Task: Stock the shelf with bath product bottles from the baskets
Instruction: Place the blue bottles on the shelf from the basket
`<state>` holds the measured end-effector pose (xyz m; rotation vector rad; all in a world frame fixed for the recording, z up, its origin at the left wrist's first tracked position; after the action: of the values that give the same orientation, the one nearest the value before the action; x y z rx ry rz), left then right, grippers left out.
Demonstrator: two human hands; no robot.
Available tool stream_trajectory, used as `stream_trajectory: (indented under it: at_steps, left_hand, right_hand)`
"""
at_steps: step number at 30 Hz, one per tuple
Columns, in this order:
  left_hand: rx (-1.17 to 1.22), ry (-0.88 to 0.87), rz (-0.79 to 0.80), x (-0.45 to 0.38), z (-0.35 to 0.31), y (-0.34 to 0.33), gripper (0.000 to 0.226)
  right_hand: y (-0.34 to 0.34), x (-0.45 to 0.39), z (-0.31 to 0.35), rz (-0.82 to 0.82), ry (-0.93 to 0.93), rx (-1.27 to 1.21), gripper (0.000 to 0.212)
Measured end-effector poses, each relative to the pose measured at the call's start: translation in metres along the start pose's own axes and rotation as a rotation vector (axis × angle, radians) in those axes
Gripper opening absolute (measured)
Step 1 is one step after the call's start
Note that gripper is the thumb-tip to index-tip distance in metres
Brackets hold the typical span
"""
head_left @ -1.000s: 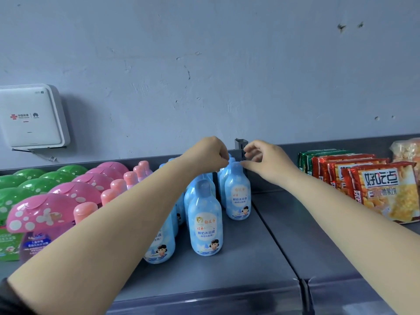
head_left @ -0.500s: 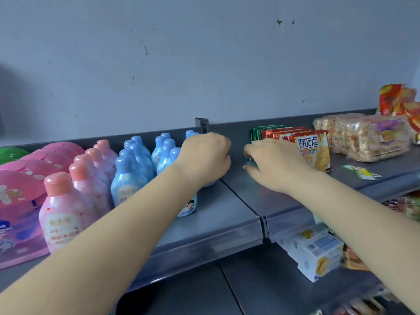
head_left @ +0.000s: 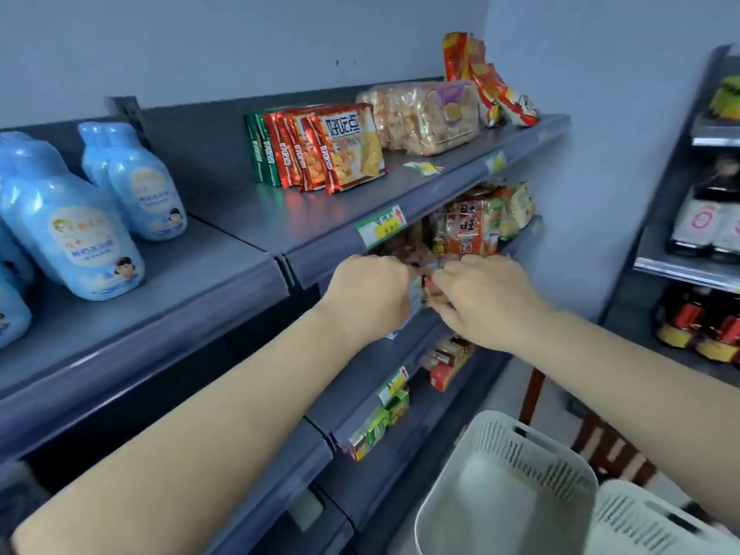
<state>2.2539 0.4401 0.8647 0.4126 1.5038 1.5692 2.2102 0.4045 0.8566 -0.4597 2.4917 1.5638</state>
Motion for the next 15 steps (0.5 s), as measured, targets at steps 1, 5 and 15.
stream_trajectory:
  at_steps: [1,5,15]
  left_hand:
    - [0.021,-0.034,0.030,0.001,-0.018,-0.010,0.017]
    - [0.121,-0.194,0.158,0.009,-0.095,-0.049,0.012]
    - [0.369,-0.477,0.598,0.090,-0.313,-0.163,0.026]
  right_hand:
    - [-0.014,0.018,-0.004,0.047,-0.023,-0.031,0.028]
    - [-0.056,0.103,-0.021,0.164,-0.194,-0.215,0.020]
    - [-0.164,0.366,-0.008,0.622,-0.692,-0.537,0.031]
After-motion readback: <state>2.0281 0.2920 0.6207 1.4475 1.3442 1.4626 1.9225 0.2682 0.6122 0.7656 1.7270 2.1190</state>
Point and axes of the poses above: each hand's wrist, its own x-axis away from the middle knuckle, its own y-axis out of the back of the hand, z = x × y, the point moved 10 cm from there along -x, towards the middle knuckle, and after that the axes turned 13 degrees about y, right-handed, at the moved point
